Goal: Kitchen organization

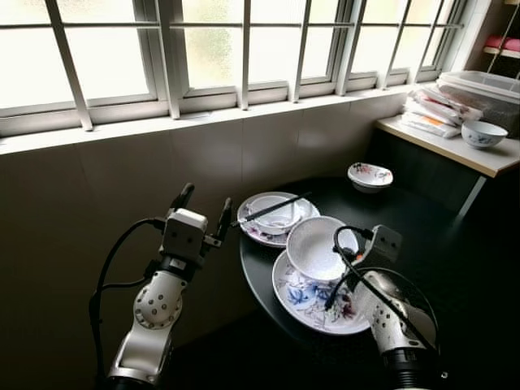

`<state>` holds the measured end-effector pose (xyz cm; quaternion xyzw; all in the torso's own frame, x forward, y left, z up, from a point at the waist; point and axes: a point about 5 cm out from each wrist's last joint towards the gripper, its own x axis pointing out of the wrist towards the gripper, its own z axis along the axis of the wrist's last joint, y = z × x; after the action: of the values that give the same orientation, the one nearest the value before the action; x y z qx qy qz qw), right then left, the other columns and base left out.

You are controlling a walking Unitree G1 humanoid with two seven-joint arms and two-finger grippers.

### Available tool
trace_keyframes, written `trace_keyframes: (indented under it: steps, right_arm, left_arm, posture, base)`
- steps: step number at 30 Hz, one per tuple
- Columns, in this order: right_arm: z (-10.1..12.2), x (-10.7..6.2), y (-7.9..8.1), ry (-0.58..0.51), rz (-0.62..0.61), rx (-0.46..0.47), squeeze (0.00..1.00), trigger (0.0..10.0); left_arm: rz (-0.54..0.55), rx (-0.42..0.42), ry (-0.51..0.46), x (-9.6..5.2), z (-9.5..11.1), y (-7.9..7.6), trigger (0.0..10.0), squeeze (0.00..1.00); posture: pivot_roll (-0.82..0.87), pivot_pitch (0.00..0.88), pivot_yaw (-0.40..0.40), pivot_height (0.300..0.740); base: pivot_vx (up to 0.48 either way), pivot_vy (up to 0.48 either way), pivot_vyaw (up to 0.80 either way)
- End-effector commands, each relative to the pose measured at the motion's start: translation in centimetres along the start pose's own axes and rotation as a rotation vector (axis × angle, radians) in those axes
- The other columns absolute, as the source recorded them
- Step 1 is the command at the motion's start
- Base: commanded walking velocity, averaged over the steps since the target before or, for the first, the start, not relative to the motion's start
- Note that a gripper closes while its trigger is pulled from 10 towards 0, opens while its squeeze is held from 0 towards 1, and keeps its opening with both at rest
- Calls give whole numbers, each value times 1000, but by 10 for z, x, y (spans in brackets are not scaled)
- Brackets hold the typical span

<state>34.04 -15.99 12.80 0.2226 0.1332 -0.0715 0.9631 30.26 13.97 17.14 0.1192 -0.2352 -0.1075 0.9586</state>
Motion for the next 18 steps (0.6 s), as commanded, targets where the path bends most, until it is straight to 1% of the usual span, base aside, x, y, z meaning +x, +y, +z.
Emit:
trace_keyframes:
  steps: [1, 3, 5, 7, 8, 10, 14, 18]
  right_arm:
    - [24, -3, 13, -123, 61, 2, 0, 0]
    - [38, -7, 23, -218, 123, -19, 0, 0]
    - [50, -11, 35, -299, 194, -53, 0, 0]
    - [52, -13, 38, -319, 210, -69, 0, 0]
    - [56, -15, 45, -356, 249, -100, 0, 0]
    - [57, -16, 50, -369, 279, -122, 0, 0]
    - [57, -18, 55, -389, 307, -140, 0, 0]
    - [57, -19, 56, -408, 329, -150, 0, 0]
  left_arm:
    - [8, -3, 22, 1, -3, 1, 10000, 0]
    - [18, -16, 48, 0, -6, 2, 10000, 0]
    - [33, -44, 70, 0, -9, 6, 10000, 0]
    - [35, -45, 72, 0, -9, 7, 10000, 0]
    - [37, -31, 67, 0, -9, 8, 10000, 0]
    - [38, -30, 65, 1, -8, 8, 10000, 0]
    - [46, -18, 58, 1, -7, 9, 10000, 0]
    - [57, -1, 40, 0, -5, 11, 10000, 0]
  posture:
    - [-40, 0, -49, 740]
    - [-39, 0, -50, 740]
    - [-39, 0, -51, 740]
    - [-39, 0, -51, 740]
    - [-37, 0, -53, 740]
    - [-35, 0, -54, 740]
    - [-34, 0, -55, 740]
    - [-34, 0, -55, 740]
  base:
    - [0, 0, 800]
    - [0, 0, 800]
    - [0, 480, 800]
    - [0, 480, 800]
    - [0, 480, 800]
    - [0, 480, 800]
    - [0, 480, 800]
    - [0, 0, 800]
